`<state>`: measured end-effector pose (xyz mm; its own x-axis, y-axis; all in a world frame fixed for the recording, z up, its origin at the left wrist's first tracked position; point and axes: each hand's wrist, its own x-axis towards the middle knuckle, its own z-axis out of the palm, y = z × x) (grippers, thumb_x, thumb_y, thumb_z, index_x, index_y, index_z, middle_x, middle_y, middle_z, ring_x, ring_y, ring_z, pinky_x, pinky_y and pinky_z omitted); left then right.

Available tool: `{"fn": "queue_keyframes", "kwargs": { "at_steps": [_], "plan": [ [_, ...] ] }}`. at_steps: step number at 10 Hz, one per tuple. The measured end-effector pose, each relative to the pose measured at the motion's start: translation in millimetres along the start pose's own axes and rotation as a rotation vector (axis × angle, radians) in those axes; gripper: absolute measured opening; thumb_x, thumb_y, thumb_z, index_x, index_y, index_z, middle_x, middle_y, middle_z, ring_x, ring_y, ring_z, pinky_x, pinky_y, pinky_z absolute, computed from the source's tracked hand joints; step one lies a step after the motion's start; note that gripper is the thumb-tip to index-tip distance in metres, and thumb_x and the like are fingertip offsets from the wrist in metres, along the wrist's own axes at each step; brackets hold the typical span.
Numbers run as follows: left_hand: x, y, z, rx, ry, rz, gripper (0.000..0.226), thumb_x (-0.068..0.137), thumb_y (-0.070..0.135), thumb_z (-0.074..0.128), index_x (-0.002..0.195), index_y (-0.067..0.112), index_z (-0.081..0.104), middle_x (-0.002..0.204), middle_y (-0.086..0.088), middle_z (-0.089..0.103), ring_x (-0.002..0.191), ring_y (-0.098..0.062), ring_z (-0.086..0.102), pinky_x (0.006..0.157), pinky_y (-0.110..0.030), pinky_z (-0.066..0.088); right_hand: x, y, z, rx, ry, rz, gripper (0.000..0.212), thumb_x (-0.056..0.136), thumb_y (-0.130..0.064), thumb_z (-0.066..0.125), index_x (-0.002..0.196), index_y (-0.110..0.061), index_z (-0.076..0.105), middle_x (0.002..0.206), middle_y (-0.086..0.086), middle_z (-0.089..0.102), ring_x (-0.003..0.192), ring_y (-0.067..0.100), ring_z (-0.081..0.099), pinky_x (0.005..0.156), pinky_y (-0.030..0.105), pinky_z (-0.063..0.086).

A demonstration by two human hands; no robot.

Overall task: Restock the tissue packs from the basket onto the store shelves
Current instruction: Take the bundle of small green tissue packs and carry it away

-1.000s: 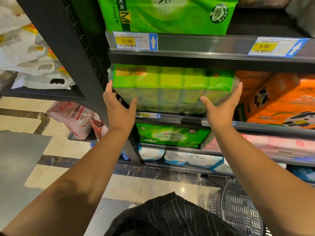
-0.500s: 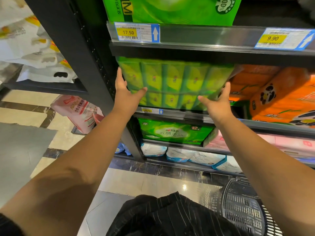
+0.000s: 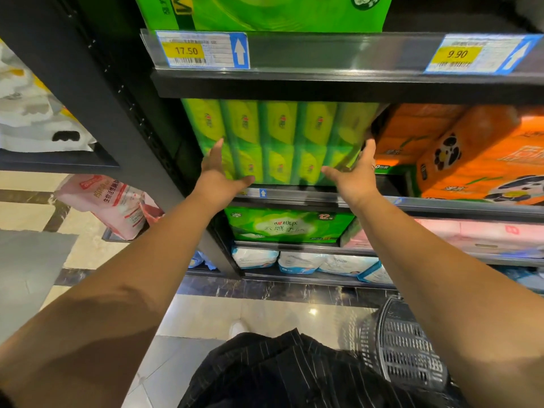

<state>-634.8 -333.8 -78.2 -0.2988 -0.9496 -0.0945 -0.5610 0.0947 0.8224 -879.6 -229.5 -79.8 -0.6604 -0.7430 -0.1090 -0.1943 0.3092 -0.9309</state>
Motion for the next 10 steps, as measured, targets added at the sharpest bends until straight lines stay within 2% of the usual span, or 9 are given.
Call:
{"fn": "queue_keyframes", "kwargs": {
  "at_steps": [2, 3, 4, 5, 6, 7, 8, 9, 10],
  "plan": [
    [14, 0, 11, -0.082, -0.013, -0.079, 0.112, 0.071, 0.017, 0.084, 0.152, 0.031, 0.008, 0.157, -0.003, 0.002, 0.140, -0.025, 0.027, 0.112, -0.038, 0.034, 16, 2, 12, -0.015, 0.067, 0.040, 0.097, 0.074, -0.021, 0.084, 0.147, -0.015, 0.019, 0.147, 0.006, 0.031, 0.130, 0.025, 0.039, 0.108, 0.035, 0.037],
    [15, -3, 10, -0.012, -0.033, -0.053, 0.112, 0.073, 0.017, 0.083, 0.153, 0.033, 0.004, 0.157, -0.004, -0.004, 0.141, -0.020, 0.022, 0.109, -0.019, 0.023, 21, 2, 16, -0.016, 0.082, 0.035, 0.085, 0.074, -0.017, 0.083, 0.139, -0.009, 0.029, 0.141, 0.010, 0.034, 0.122, 0.023, 0.042, 0.102, 0.026, 0.037],
    [13, -5, 9, 0.079, -0.048, -0.020, 0.113, 0.075, 0.018, 0.081, 0.153, 0.034, 0.000, 0.157, -0.005, -0.008, 0.141, -0.017, 0.022, 0.101, -0.012, 0.021, 22, 1, 18, -0.037, 0.085, 0.043, 0.079, 0.075, -0.015, 0.083, 0.135, -0.007, 0.032, 0.139, 0.013, 0.032, 0.121, 0.024, 0.041, 0.102, 0.025, 0.037],
    [12, -2, 9, 0.100, -0.053, -0.027, 0.113, 0.077, 0.020, 0.080, 0.152, 0.035, -0.003, 0.157, -0.005, -0.010, 0.142, -0.018, 0.023, 0.100, -0.011, 0.021, 23, 7, 17, -0.045, 0.042, 0.020, 0.082, 0.071, -0.018, 0.085, 0.133, -0.010, 0.032, 0.138, 0.013, 0.030, 0.125, 0.028, 0.042, 0.109, 0.038, 0.039],
    [7, 2, 6, 0.134, -0.046, -0.026, 0.111, 0.078, 0.021, 0.079, 0.153, 0.033, -0.002, 0.157, -0.004, -0.007, 0.140, -0.018, 0.027, 0.098, -0.012, 0.024, 19, 8, 14, -0.057, 0.016, 0.008, 0.090, 0.070, -0.021, 0.084, 0.139, -0.012, 0.028, 0.141, 0.011, 0.028, 0.126, 0.030, 0.042, 0.107, 0.043, 0.042],
    [-6, 3, 7, 0.203, -0.013, 0.042, 0.104, 0.079, 0.023, 0.078, 0.153, 0.027, 0.005, 0.157, -0.005, 0.000, 0.134, -0.018, 0.036, 0.092, -0.010, 0.029, 9, 13, 8, -0.088, -0.026, 0.011, 0.101, 0.077, -0.021, 0.081, 0.152, -0.021, 0.013, 0.150, 0.008, 0.019, 0.133, 0.026, 0.037, 0.112, 0.035, 0.035],
    [-17, 1, 8, 0.269, -0.033, 0.108, 0.101, 0.080, 0.025, 0.077, 0.154, 0.024, 0.008, 0.158, -0.008, 0.003, 0.134, -0.021, 0.037, 0.094, -0.014, 0.034, -1, 20, 0, -0.161, -0.069, -0.040, 0.097, 0.082, -0.020, 0.078, 0.154, -0.022, 0.012, 0.151, 0.009, 0.017, 0.130, 0.022, 0.036, 0.102, 0.013, 0.031],
    [-47, 4, 10, 0.392, -0.087, 0.140, 0.099, 0.080, 0.033, 0.076, 0.154, 0.024, 0.011, 0.158, -0.011, 0.010, 0.140, -0.030, 0.031, 0.110, -0.035, 0.034, -30, 21, -16, -0.375, -0.163, -0.129, 0.085, 0.086, -0.027, 0.073, 0.153, -0.021, 0.021, 0.149, 0.012, 0.019, 0.123, 0.025, 0.041, 0.093, 0.007, 0.033],
    [-63, 7, 12, 0.445, -0.123, 0.171, 0.097, 0.080, 0.037, 0.075, 0.153, 0.023, 0.012, 0.159, -0.011, 0.013, 0.142, -0.032, 0.026, 0.113, -0.042, 0.031, -42, 22, -25, -0.508, -0.192, -0.192, 0.082, 0.085, -0.039, 0.072, 0.151, -0.023, 0.027, 0.151, 0.014, 0.021, 0.130, 0.033, 0.040, 0.109, 0.033, 0.036]
  ]
}}
